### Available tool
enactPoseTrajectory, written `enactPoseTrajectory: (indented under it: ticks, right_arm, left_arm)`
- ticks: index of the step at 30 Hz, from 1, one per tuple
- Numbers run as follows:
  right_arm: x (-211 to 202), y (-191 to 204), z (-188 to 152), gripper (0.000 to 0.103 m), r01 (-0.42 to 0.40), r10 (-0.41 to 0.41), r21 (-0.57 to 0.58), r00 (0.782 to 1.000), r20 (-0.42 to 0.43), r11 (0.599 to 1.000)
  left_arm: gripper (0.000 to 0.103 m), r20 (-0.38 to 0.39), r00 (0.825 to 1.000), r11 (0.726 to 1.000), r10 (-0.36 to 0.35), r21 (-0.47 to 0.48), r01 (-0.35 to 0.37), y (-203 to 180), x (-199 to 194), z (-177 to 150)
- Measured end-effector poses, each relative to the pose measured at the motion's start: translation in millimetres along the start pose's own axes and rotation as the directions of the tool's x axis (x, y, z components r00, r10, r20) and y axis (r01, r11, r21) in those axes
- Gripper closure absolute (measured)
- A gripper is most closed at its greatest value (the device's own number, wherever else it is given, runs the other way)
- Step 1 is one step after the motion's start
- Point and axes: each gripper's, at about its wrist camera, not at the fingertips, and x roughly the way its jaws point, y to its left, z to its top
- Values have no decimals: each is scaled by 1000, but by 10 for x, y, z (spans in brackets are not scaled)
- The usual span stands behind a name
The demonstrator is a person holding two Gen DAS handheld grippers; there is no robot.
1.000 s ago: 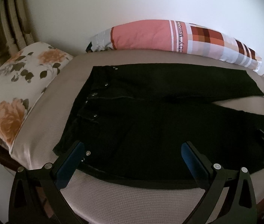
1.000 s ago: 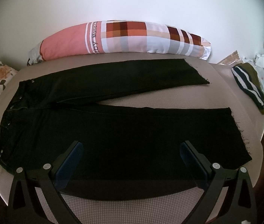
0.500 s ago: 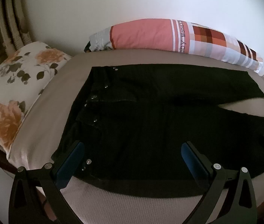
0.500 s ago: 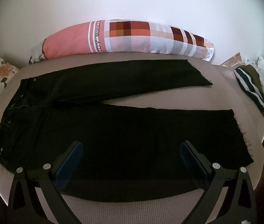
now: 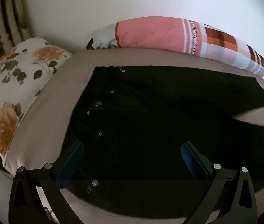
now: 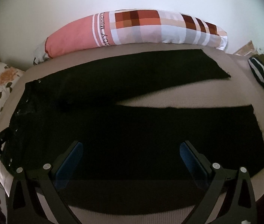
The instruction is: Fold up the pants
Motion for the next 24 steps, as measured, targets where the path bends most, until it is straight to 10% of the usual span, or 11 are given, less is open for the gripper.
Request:
enactPoseTrajectory:
  ticks: [10,16,24]
  right_arm:
    - [222,55,490,0,-164,168,-63,984,62,984]
    - [471,19,812,0,-212,212,-12,976,50,977]
    - [887,163,1111,0,-239,239,42,971,10,970]
  left_arm:
    - [2,-7,999,998,-51,-47,50,627,465,476]
    - [26,-41,987,987,-158,-44,156,969,896,765]
    - [52,-112,904,900,-412,-201,386,1444,1545,1095]
